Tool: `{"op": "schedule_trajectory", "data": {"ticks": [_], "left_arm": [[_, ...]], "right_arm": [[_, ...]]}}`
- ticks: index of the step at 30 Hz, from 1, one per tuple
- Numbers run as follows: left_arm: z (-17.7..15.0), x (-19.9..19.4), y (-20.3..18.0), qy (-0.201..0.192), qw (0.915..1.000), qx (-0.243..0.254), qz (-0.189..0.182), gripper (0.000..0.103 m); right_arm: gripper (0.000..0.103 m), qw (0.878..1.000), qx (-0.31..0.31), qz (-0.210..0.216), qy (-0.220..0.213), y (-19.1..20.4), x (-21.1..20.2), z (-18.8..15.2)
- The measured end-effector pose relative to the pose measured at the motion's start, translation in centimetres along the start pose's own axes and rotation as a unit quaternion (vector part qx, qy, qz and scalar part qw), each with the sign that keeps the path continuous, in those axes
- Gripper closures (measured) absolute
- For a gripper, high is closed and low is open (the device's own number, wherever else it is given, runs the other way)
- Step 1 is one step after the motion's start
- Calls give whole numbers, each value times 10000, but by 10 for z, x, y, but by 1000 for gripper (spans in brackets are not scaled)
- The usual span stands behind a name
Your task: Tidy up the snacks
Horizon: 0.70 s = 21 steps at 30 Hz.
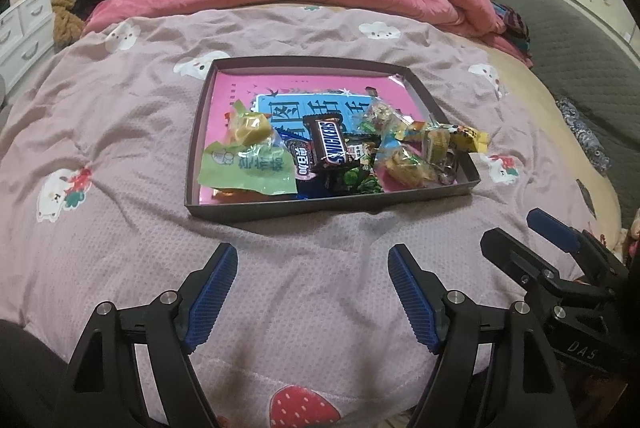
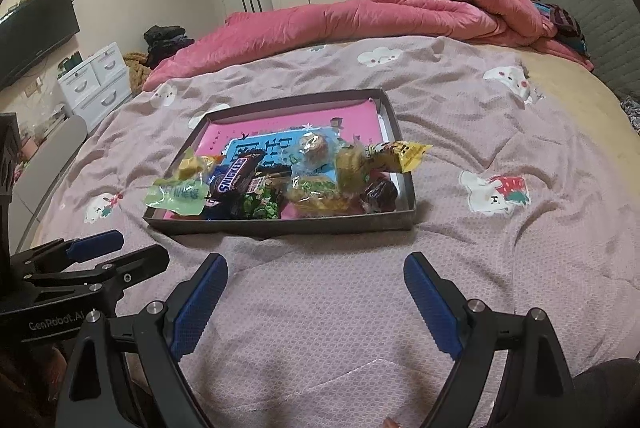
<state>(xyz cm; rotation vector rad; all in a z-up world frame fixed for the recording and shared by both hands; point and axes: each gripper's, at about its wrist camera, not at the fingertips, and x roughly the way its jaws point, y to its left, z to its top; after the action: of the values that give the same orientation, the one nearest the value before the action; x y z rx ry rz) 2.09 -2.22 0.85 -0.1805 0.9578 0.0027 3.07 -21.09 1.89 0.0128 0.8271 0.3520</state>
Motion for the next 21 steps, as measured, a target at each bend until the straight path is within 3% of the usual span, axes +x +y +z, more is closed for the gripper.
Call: {"op": "schedule_trajectory", "data": {"ticks": [21], "left_arm": [[0, -4, 3, -51, 10000, -8, 67, 24]], "right_arm": [[13, 10000, -1, -43, 30, -1, 1, 0]]}}
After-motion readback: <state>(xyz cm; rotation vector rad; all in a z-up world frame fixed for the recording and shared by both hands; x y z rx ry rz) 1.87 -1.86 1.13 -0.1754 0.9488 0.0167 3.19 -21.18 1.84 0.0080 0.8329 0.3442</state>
